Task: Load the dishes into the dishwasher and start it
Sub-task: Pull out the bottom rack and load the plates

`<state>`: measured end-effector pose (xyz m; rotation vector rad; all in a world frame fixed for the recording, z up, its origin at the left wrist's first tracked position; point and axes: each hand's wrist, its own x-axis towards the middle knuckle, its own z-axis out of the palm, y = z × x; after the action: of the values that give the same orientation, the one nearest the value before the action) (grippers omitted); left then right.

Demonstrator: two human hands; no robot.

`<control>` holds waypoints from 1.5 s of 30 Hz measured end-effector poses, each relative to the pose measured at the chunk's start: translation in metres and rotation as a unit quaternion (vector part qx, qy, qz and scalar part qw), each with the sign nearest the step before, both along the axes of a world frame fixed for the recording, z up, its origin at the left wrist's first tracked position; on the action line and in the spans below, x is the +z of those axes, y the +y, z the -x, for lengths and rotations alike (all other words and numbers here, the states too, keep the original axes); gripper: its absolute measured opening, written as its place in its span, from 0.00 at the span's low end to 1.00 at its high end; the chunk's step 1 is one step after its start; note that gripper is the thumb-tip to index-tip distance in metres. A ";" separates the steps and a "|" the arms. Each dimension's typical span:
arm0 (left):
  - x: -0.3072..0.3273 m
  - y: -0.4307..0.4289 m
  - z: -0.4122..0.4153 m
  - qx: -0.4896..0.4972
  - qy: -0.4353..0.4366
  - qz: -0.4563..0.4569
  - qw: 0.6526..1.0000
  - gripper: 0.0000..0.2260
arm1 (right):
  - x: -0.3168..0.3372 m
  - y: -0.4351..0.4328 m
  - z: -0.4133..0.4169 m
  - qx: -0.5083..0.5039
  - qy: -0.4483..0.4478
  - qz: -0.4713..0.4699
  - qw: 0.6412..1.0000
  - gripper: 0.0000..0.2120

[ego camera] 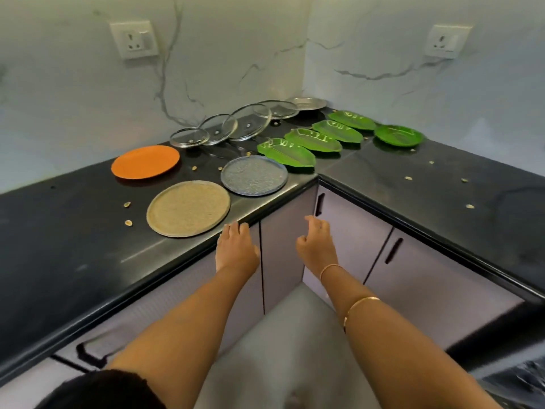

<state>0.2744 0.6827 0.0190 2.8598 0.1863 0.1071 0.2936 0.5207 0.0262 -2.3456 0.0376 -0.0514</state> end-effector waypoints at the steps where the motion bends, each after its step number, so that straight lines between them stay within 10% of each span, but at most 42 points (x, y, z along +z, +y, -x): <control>1: -0.001 0.008 -0.010 0.011 -0.003 -0.002 1.000 0.21 | 0.000 0.007 -0.016 -0.002 0.006 -0.017 1.000 0.21; 9: -0.005 0.064 -0.105 0.129 0.099 -0.010 0.987 0.25 | 0.001 0.060 -0.161 -0.057 0.111 -0.162 0.979 0.09; 16: -0.018 0.078 -0.148 0.207 0.206 -0.015 0.956 0.30 | -0.014 0.076 -0.243 -0.100 0.228 -0.209 0.946 0.29; 28: -0.025 0.067 -0.159 0.092 0.258 -0.160 0.948 0.15 | -0.018 0.079 -0.277 -0.118 0.272 -0.162 0.941 0.25; 34: -0.022 0.070 -0.147 0.020 0.232 -0.201 0.952 0.12 | -0.014 0.070 -0.262 -0.108 0.289 -0.274 0.911 0.04; 45: 0.042 0.062 -0.079 0.007 0.086 -0.122 0.989 0.07 | 0.038 0.062 -0.170 -0.141 0.157 -0.437 0.874 0.10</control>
<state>0.3538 0.7447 0.0605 3.1131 0.2438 -0.1245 0.4631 0.5822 0.0640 -1.4019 0.4673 0.1743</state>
